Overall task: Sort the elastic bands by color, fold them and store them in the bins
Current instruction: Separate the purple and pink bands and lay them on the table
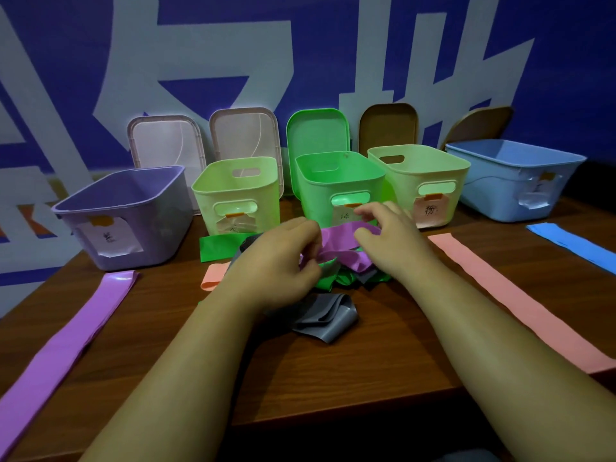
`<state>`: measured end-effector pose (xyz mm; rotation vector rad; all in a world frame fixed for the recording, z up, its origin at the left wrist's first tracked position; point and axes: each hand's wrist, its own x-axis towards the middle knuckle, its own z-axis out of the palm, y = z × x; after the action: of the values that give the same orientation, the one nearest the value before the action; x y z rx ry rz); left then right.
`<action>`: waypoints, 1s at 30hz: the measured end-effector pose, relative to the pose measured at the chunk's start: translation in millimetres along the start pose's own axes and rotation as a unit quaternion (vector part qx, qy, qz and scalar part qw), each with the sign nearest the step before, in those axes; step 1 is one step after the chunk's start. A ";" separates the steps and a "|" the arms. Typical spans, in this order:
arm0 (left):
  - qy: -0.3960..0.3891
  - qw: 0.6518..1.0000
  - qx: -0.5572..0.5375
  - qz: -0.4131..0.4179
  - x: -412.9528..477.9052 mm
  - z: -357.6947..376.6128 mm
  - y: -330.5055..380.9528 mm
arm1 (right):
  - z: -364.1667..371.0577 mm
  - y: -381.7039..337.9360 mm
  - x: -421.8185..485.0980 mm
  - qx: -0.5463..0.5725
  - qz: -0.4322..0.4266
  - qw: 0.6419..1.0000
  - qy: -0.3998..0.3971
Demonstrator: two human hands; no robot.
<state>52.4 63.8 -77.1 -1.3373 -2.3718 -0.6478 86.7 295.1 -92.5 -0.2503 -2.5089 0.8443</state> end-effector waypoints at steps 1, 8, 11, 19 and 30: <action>-0.009 1.000 -0.006 0.003 0.8 0.6 -0.2 | 0.7 -0.8 -1.3 -0.005 -0.016 1.000 -0.013; -0.063 0.997 -0.031 -0.033 -0.8 3.8 -0.2 | 7.5 1.1 -1.7 -0.052 -0.064 0.996 -0.033; -0.068 0.995 -0.014 -0.066 0.0 5.9 0.8 | 7.3 2.7 -0.8 -0.007 -0.059 0.998 -0.004; 0.044 0.975 0.064 -0.209 4.2 3.5 -8.1 | 2.6 3.4 -1.0 0.127 0.036 0.988 0.085; 0.102 0.927 0.145 -0.331 -0.4 0.4 -9.8 | -1.0 8.8 7.1 0.146 0.078 0.975 0.146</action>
<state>44.1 59.3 -79.8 -0.3068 -2.5934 -0.5337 81.2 304.8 -94.5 -0.4413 -2.0826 1.1362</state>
